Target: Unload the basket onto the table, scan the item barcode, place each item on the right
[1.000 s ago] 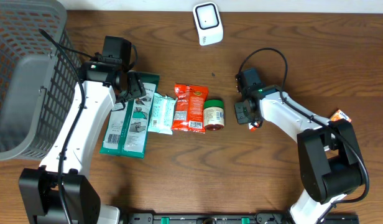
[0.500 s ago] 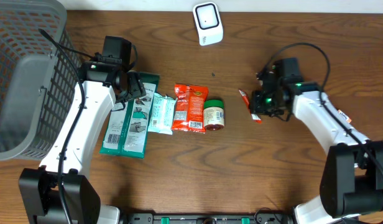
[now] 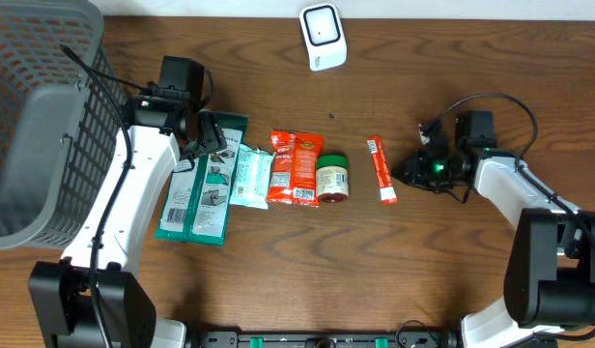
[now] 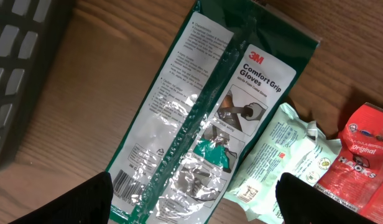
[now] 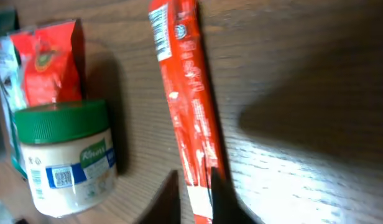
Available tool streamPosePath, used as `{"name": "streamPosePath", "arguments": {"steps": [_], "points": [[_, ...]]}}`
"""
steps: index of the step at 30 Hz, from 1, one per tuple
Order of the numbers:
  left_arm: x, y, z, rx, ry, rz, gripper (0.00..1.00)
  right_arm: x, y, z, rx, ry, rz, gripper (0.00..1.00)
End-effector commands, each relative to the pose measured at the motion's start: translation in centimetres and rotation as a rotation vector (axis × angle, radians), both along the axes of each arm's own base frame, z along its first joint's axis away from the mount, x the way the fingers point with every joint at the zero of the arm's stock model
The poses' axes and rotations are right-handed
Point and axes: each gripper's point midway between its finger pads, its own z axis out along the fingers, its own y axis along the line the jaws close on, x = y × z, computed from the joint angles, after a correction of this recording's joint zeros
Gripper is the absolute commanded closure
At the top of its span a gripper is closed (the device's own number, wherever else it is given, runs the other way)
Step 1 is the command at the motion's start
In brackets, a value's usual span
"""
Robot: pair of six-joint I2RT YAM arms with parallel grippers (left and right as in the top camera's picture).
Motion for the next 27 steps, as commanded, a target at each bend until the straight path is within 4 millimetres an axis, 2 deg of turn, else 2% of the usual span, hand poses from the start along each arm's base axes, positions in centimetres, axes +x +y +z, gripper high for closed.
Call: {"name": "streamPosePath", "arguments": {"steps": [1,7,12,21,27], "points": [[-0.1,0.1,-0.2,0.008,0.008,-0.004,0.16,0.1,1.6,-0.3,-0.076,-0.024,0.061,0.67],[-0.1,0.1,-0.2,0.008,0.008,-0.004,0.16,0.6,2.4,-1.7,-0.396,-0.097,0.114,0.66],[-0.1,0.1,-0.2,0.008,0.008,-0.004,0.16,1.0,1.2,-1.8,-0.662,-0.16,0.108,0.66],[-0.1,0.1,-0.2,0.008,0.008,-0.004,0.16,1.7,3.5,-1.2,-0.677,-0.244,0.157,0.71],[-0.1,0.1,-0.2,0.008,0.008,-0.004,0.16,2.7,3.6,-0.2,-0.695,-0.282,0.173,0.76]]}}
